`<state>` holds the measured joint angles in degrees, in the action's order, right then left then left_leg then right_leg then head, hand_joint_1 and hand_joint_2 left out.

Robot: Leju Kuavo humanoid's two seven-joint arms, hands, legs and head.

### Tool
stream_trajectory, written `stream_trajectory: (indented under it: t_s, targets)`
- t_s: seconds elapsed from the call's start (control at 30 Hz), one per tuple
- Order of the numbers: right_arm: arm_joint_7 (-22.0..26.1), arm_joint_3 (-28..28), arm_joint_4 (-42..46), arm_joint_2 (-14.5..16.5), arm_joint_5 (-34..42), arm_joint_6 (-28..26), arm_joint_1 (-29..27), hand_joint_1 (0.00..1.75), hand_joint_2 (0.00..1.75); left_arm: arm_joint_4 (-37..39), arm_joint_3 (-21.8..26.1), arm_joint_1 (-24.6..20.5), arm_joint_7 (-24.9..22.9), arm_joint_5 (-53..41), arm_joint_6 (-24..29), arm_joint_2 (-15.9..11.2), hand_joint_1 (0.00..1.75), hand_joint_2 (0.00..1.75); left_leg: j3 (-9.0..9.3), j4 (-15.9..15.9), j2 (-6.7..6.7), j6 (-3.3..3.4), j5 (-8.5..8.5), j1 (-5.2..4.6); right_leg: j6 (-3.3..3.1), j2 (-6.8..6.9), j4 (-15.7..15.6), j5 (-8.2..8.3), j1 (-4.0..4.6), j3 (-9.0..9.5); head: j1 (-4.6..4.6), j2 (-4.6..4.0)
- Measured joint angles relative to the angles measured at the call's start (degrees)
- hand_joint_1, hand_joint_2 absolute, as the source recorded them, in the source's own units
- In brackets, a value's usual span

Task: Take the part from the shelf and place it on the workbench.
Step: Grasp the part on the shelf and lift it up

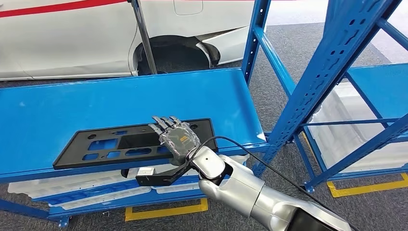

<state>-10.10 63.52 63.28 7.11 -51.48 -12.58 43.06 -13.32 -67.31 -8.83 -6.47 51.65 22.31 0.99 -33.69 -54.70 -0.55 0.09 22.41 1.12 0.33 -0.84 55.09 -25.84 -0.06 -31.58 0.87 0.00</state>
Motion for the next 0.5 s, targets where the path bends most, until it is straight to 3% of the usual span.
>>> stream_trajectory:
  t_s: [0.1,0.2,0.23,0.37,0.5]
  targets:
    - [-0.1,0.07,0.0,-0.08,0.11,0.21,0.0,0.05,1.75,0.01,0.01,0.01,0.08,0.06,-0.04,0.0,0.0,0.0,0.01,-0.02,-0.14,0.34,0.17,-0.3,-0.23,0.15,-0.41,0.07,-0.14,0.26,-0.02,0.0]
    - [-0.43,0.08,0.0,-0.12,0.68,1.07,0.0,1.35,1.75,0.01,0.01,0.0,0.6,0.16,-0.13,0.01,0.0,0.0,0.03,-0.04,-0.14,0.68,0.3,-0.47,-0.01,0.18,-0.7,0.17,-0.26,0.37,-0.03,0.0]
    - [-0.59,0.08,0.0,-0.13,0.93,1.44,0.0,1.7,1.75,0.01,0.01,-0.01,0.82,0.23,-0.14,0.0,0.0,0.0,0.03,-0.05,-0.13,0.72,0.31,-0.51,0.18,0.18,-0.74,0.2,-0.3,0.38,-0.02,0.0]
    - [-1.27,0.08,-0.08,-0.16,1.74,2.52,0.0,1.66,1.75,0.01,0.02,0.0,1.17,0.5,-0.19,-0.01,0.0,0.0,0.03,-0.1,-0.12,0.9,0.36,-0.7,1.62,0.18,-0.82,0.15,-0.54,0.4,-0.02,0.0]
    - [-1.38,0.08,-0.42,-0.19,1.88,2.76,0.02,1.75,1.75,0.01,0.02,0.0,1.6,0.73,-0.23,-0.01,0.0,0.0,0.07,-0.1,-0.08,0.91,0.35,-0.63,1.73,0.18,-0.81,0.15,-0.51,0.4,-0.02,0.0]
